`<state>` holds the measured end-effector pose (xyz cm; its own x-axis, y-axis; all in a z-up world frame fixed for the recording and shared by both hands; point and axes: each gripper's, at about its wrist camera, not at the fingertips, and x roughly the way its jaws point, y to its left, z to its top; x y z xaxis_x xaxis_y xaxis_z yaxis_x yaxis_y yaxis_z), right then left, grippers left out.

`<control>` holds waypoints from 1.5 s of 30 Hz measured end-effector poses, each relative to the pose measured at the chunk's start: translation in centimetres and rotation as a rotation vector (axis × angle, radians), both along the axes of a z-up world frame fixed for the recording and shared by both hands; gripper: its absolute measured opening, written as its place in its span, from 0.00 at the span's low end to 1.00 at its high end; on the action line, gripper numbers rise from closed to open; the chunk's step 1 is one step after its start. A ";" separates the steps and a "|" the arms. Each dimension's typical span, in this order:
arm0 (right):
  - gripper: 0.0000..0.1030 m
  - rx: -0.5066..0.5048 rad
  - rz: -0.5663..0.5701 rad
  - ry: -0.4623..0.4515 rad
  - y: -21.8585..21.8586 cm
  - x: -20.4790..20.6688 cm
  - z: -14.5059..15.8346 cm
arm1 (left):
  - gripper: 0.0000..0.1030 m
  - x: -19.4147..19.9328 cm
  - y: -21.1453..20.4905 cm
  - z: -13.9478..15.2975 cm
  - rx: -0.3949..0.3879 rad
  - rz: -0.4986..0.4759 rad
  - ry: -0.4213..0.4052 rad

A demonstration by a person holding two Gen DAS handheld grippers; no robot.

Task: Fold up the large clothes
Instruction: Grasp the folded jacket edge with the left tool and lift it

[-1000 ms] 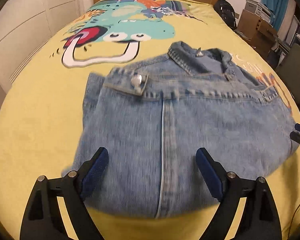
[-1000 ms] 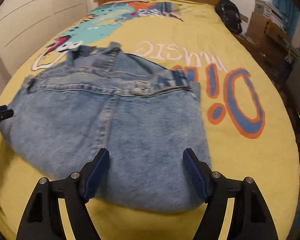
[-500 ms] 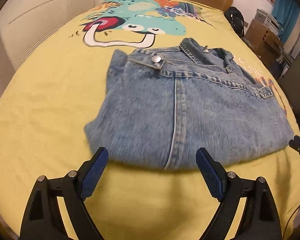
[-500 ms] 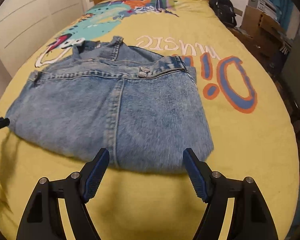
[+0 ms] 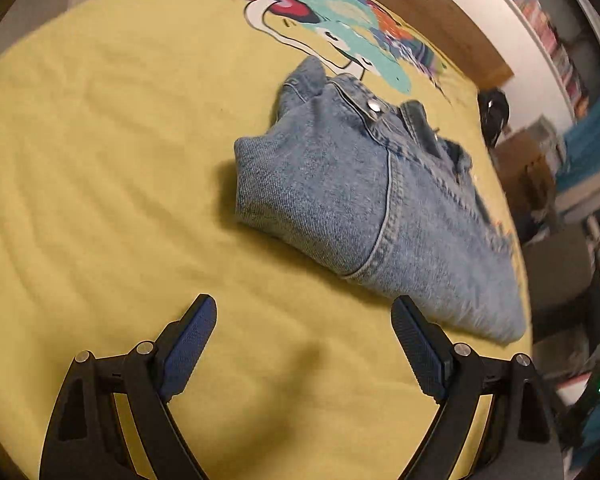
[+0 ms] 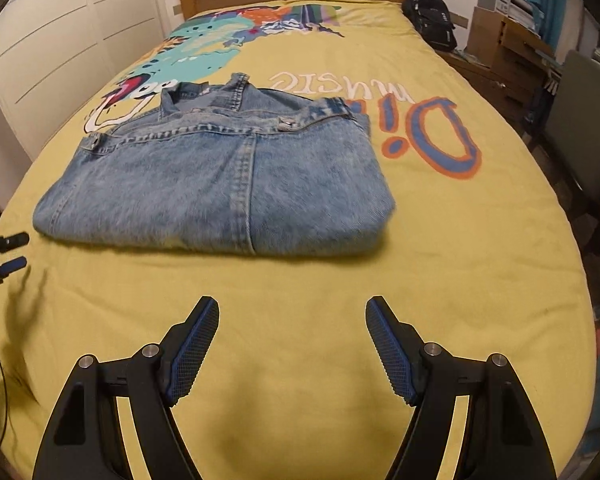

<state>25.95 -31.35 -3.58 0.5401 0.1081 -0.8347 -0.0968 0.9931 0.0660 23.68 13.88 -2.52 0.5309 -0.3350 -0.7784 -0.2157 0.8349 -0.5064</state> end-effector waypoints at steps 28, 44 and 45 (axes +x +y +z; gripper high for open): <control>0.74 0.038 -0.193 0.058 -12.2 -2.6 -2.7 | 0.35 5.9 3.4 -5.1 -0.437 0.413 -0.092; 0.74 0.122 -0.257 0.035 -17.0 -5.3 -3.6 | 0.17 8.6 0.1 0.8 -0.307 0.335 -0.097; 0.74 0.128 -0.259 0.034 -17.3 -5.5 -3.6 | 0.17 8.7 -0.4 1.3 -0.303 0.321 -0.105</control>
